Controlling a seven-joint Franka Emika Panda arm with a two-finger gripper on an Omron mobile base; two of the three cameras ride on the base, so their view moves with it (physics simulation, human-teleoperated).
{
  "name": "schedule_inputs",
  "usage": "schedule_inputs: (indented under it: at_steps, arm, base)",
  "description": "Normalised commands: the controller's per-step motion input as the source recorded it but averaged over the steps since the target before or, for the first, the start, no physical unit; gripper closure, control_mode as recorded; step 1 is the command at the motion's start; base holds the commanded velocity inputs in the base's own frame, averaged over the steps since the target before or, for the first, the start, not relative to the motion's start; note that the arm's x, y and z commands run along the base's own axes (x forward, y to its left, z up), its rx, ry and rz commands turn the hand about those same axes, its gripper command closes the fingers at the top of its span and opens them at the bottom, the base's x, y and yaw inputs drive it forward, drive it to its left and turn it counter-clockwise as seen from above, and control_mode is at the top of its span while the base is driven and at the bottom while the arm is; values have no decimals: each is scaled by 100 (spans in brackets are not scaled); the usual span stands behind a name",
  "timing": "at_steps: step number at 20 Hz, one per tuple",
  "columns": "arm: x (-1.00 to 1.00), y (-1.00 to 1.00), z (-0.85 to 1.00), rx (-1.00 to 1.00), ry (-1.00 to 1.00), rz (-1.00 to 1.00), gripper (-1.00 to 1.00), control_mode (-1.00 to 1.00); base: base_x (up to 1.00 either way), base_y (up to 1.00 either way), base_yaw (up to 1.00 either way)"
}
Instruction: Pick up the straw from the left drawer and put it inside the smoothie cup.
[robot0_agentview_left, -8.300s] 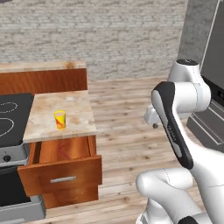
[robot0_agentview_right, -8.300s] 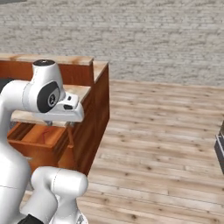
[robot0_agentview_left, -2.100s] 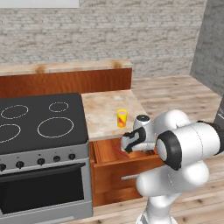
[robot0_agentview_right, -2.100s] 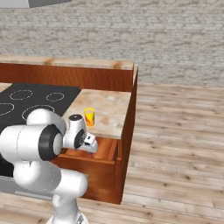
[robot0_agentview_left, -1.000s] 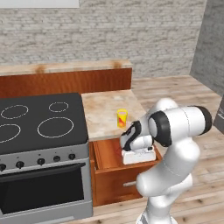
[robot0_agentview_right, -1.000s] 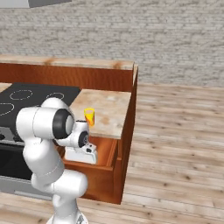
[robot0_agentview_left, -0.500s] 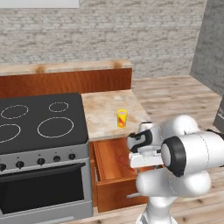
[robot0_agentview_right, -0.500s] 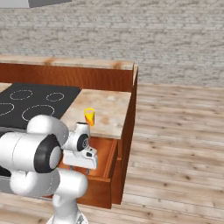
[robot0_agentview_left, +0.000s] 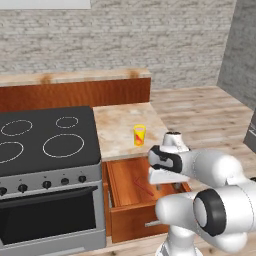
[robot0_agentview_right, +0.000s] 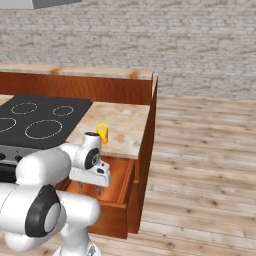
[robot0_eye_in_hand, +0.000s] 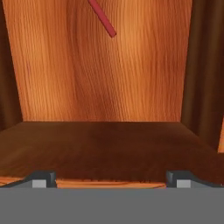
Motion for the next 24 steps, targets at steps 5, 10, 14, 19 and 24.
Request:
schedule_inputs:
  at_steps: [5,10,14,19,24]
  arm:
    - [32,21,0,-1,0,2,-100,-100]
    - [30,20,-10,-2,0,1,-100,-100]
    - [26,12,-17,-2,0,0,-100,-100]
    - [21,3,-19,-1,0,0,-100,-100]
    - [24,1,-18,0,0,0,-100,-100]
  base:
    - [0,0,0]
    - [0,0,0]
    - [0,0,0]
    - [0,0,0]
    - [0,0,0]
